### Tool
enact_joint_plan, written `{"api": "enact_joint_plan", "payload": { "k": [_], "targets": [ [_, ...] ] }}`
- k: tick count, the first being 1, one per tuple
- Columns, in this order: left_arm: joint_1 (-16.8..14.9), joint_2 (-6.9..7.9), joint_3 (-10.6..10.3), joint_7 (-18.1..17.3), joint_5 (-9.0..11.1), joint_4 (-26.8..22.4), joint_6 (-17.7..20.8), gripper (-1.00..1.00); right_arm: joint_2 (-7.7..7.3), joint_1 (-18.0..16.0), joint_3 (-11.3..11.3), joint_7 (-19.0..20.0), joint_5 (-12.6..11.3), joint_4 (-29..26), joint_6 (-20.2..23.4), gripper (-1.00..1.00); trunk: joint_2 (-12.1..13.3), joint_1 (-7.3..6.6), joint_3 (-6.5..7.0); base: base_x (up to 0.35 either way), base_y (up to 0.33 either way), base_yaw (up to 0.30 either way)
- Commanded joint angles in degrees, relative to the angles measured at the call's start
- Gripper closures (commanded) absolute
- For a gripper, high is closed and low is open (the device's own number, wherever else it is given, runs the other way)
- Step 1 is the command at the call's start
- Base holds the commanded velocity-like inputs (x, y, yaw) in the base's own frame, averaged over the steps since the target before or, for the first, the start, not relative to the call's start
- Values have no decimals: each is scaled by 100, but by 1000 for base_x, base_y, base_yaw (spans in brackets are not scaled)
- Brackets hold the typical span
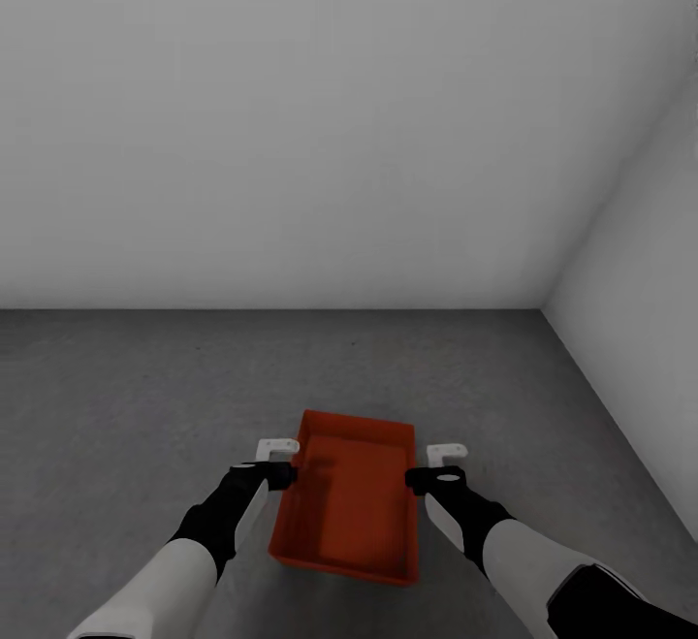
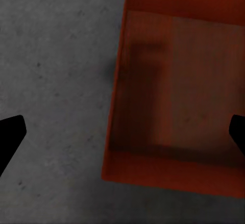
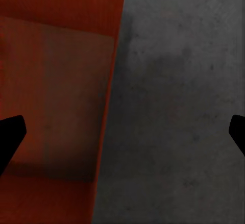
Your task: Move the two storage containers from the living room to the garage. In the garage, place one container on the floor and stack the other container on top of it (either order is fine).
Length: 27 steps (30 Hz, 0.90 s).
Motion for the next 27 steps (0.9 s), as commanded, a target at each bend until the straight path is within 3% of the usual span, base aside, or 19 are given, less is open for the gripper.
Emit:
{"api": "enact_joint_plan", "payload": {
  "k": [1, 22, 27],
  "targets": [
    [-1, -3, 5, 12, -15, -10, 32, -100, -3, -2, 48, -40, -30, -12, 37, -100, 40, -23, 24, 0, 0, 0],
    [-1, -3, 5, 40, -15, -19, 30, -100, -5, -2, 44, -36, -29, -8, 37, -100, 882, -484, 590, 0, 0, 0],
    [-1, -3, 5, 46, -15, -26, 30, -100, -5, -2, 43, -38, -26, -5, 37, -100, 882, -484, 635, 0, 0, 0]
  ]
}}
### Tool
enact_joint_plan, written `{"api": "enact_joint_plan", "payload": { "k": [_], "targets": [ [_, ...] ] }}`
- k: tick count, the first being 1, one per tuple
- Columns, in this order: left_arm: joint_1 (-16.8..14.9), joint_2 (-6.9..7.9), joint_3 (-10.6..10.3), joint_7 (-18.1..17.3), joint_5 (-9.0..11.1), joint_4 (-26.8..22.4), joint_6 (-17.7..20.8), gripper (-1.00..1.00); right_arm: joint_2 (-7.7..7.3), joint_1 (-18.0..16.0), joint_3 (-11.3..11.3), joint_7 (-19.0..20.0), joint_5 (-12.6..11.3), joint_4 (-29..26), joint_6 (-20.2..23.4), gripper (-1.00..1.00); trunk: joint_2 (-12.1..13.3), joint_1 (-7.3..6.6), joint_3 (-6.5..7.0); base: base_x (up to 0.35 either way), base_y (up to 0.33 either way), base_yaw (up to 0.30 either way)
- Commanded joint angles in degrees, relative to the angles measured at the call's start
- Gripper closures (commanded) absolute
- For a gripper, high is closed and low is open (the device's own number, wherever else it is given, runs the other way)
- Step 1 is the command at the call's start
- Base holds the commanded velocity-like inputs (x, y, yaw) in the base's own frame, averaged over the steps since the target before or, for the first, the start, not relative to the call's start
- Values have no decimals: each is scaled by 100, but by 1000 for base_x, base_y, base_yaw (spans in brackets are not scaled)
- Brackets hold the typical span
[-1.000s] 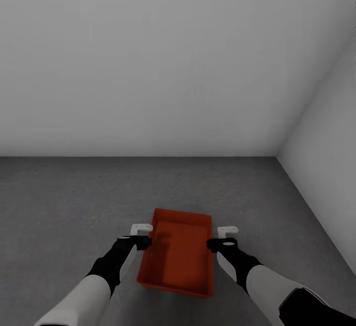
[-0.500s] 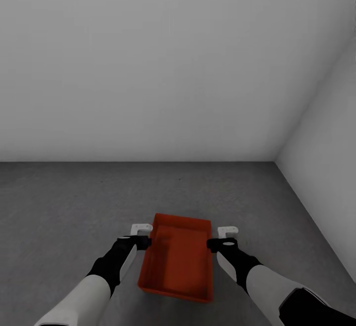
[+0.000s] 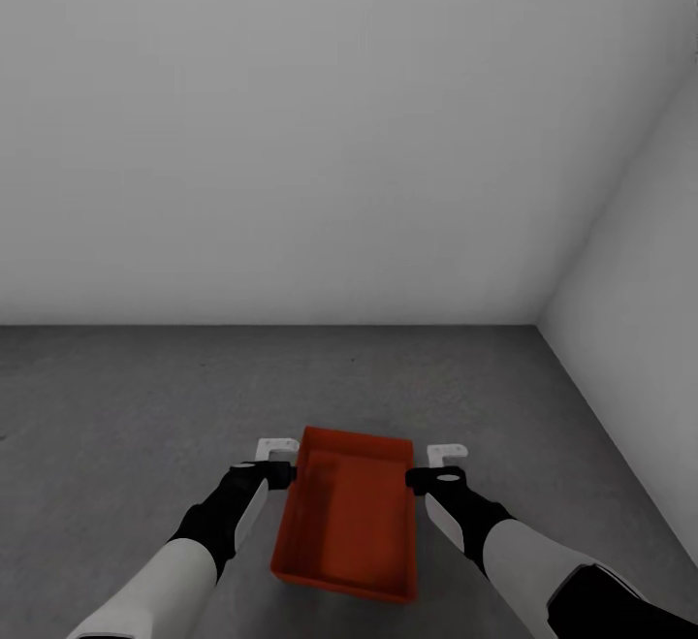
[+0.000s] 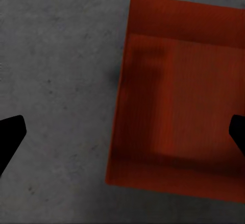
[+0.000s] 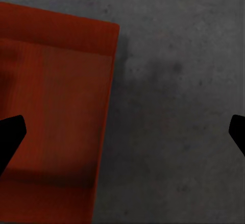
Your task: Move the two storage containers from the living room to the garage. In the garage, place one container on the floor and stack the other container on top of it (either order is fine).
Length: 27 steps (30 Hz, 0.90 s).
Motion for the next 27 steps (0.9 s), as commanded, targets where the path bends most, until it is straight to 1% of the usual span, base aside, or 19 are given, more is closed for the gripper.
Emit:
{"api": "enact_joint_plan", "payload": {
  "k": [1, 21, 27],
  "targets": [
    [-1, -1, 5, 12, -15, -10, 32, -100, -3, -3, 48, -40, -29, -12, 37, -100, -2, 0, 5, 0, 0, 0],
    [-1, 6, 11, 0, -12, -35, 37, -100, -9, -3, 46, -36, -28, -13, 38, -100, -2, 0, 185, -1, 0, 0],
    [-1, -1, 18, -4, -7, -38, 71, -100, -10, -3, 46, -36, -29, -12, 37, -100, -2, 0, 229, -172, 0, 0]
  ]
}}
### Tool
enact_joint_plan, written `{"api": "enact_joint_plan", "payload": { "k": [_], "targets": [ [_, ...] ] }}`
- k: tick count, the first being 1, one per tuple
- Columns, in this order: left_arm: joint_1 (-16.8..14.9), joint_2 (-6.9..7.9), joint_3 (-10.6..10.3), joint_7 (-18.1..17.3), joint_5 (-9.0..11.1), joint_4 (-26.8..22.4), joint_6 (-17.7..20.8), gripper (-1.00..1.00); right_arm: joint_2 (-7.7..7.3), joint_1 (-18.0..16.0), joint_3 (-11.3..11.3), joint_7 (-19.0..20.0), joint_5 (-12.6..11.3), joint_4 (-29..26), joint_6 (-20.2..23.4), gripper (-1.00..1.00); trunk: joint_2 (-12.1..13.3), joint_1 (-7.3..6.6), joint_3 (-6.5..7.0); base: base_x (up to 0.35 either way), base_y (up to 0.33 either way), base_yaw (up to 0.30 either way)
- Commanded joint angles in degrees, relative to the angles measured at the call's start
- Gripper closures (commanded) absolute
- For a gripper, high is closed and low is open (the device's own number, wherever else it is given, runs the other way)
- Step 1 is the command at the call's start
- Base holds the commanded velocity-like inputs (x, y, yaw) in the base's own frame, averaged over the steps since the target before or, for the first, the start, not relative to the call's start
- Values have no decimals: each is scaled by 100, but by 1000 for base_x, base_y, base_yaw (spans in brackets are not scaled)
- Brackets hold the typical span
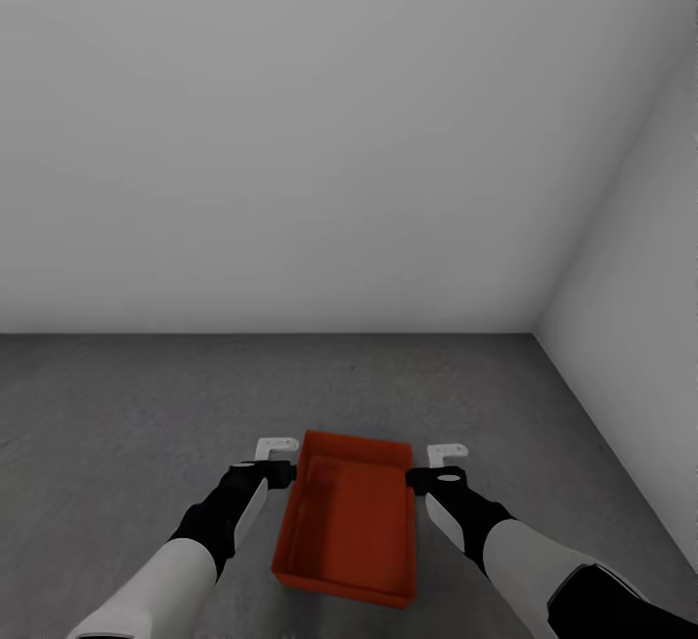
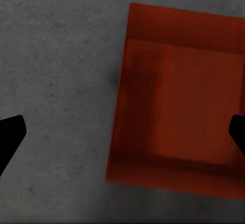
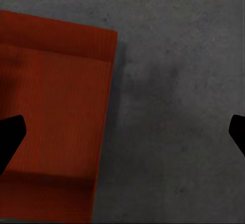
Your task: Move the two storage containers from the living room to the garage. In the garage, place one container on the floor and stack the other container on top of it (either order is fine).
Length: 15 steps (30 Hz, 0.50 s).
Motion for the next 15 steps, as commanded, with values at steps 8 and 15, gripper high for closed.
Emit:
{"api": "enact_joint_plan", "payload": {
  "k": [8, 15],
  "targets": [
    [-1, -2, 10, 6, -22, -2, 9, -100, -3, -3, 48, -39, -27, -11, 38, -100, -3, -3, 2, -138, 0, 0],
    [-1, 4, 9, 2, -22, -3, -6, -100, -3, -3, 52, -39, -27, -11, 38, -100, -3, -3, 2, -7, 0, 0]
  ]
}}
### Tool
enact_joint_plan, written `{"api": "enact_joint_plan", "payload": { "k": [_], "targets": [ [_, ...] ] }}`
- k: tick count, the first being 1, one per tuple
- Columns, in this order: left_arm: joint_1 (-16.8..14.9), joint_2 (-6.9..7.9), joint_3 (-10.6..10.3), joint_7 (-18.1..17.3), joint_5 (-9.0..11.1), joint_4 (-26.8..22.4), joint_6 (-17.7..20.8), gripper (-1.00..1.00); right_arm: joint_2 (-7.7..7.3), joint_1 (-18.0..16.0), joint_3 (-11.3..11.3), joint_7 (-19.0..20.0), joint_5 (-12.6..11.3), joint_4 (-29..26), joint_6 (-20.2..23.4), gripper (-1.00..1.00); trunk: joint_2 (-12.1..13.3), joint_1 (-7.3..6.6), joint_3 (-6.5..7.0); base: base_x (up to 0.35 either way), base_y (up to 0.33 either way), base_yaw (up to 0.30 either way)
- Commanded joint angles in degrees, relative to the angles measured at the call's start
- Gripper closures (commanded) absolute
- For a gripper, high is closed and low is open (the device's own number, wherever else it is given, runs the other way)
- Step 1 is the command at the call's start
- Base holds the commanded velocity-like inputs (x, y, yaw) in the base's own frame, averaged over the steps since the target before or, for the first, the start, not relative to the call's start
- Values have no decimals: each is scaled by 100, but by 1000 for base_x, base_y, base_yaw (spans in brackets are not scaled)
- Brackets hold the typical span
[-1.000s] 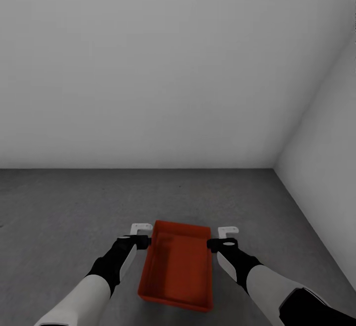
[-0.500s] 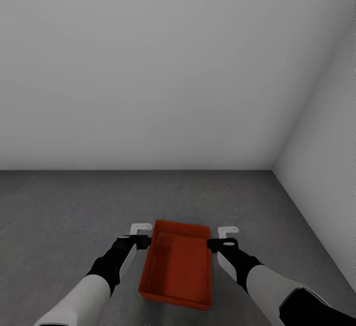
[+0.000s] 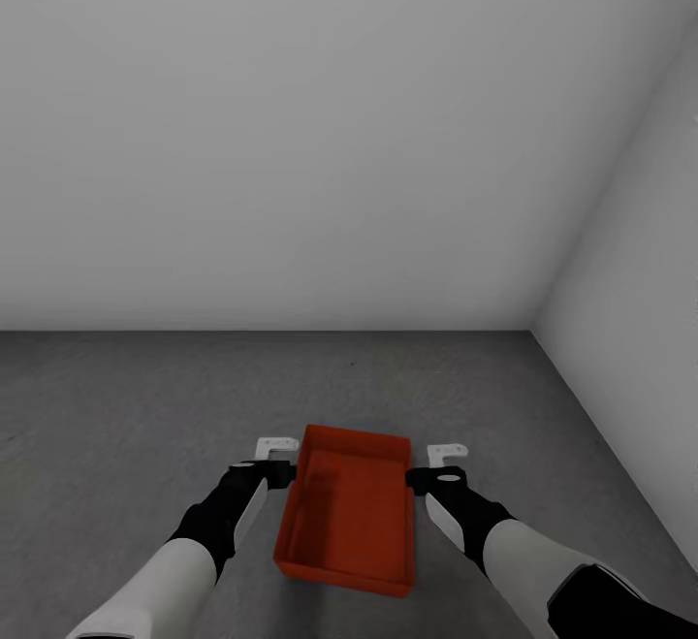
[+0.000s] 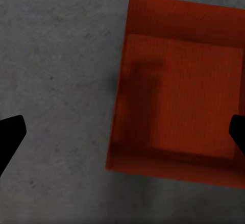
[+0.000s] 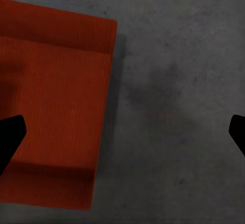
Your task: Move the two storage containers from the living room to the garage. In the garage, place one container on the floor and stack the other container on top of it (either order is fine).
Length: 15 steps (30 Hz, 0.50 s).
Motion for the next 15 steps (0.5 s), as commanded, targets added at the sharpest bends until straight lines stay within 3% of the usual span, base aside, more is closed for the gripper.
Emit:
{"api": "enact_joint_plan", "payload": {
  "k": [1, 15],
  "targets": [
    [-1, -3, 7, 10, -15, -13, 35, -100, -3, -3, 48, -39, -29, -12, 37, -100, -3, 0, -5, -42, 0, 0],
    [-1, -3, 12, -15, 25, 60, 105, -100, 5, 21, 56, -14, -21, 19, 75, -100, -3, 0, -5, -269, 0, 0]
  ]
}}
